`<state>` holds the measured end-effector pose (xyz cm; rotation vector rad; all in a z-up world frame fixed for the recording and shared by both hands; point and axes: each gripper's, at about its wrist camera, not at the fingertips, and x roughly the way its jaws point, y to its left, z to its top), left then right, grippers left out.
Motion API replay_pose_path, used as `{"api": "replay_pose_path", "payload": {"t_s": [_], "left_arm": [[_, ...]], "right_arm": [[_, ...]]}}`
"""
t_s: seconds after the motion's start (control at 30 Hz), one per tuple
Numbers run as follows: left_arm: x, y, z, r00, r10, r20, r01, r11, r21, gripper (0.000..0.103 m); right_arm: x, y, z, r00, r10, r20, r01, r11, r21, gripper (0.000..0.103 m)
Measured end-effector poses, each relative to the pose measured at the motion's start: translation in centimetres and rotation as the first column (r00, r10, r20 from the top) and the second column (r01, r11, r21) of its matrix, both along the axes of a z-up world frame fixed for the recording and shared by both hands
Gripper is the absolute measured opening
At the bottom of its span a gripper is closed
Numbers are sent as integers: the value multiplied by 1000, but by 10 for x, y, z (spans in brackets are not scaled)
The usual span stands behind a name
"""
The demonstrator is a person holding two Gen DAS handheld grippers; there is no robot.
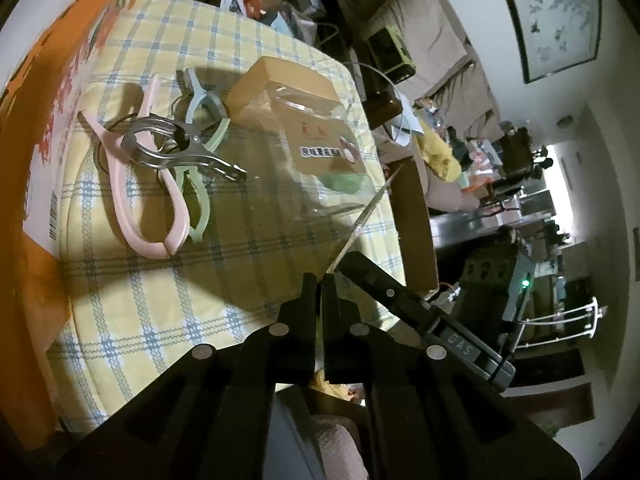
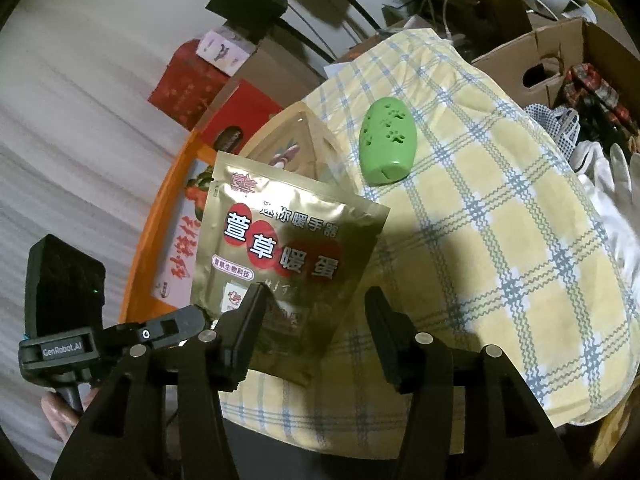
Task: Organize objects
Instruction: 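Lift the gold pouch with the right gripper and carry it toward the basket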
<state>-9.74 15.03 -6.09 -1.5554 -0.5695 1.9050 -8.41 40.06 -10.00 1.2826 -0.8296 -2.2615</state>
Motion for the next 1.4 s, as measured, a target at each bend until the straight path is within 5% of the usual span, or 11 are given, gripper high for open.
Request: {"api": "replay_pose_path", "payload": {"t_s": [0.47, 0.9, 1.1, 1.4], "left_arm": [[-3, 2, 46, 999, -10, -34, 15, 986, 164, 0], [-21, -2, 58, 999, 41, -31, -35, 981, 192, 0], [-26, -4, 58, 997, 80, -23, -73, 975, 209, 0], [-28, -22, 46, 986, 166, 17, -165, 954, 252, 0]], "right_arm": [[7, 20, 17, 999, -32, -31, 29, 997, -78, 55], [29, -5, 17, 997, 68, -28, -71, 986, -149, 55], [46, -32, 9, 987, 155, -39, -160, 944, -290, 55], [40, -33, -5, 993, 105, -55, -118, 855, -505, 55]]}}
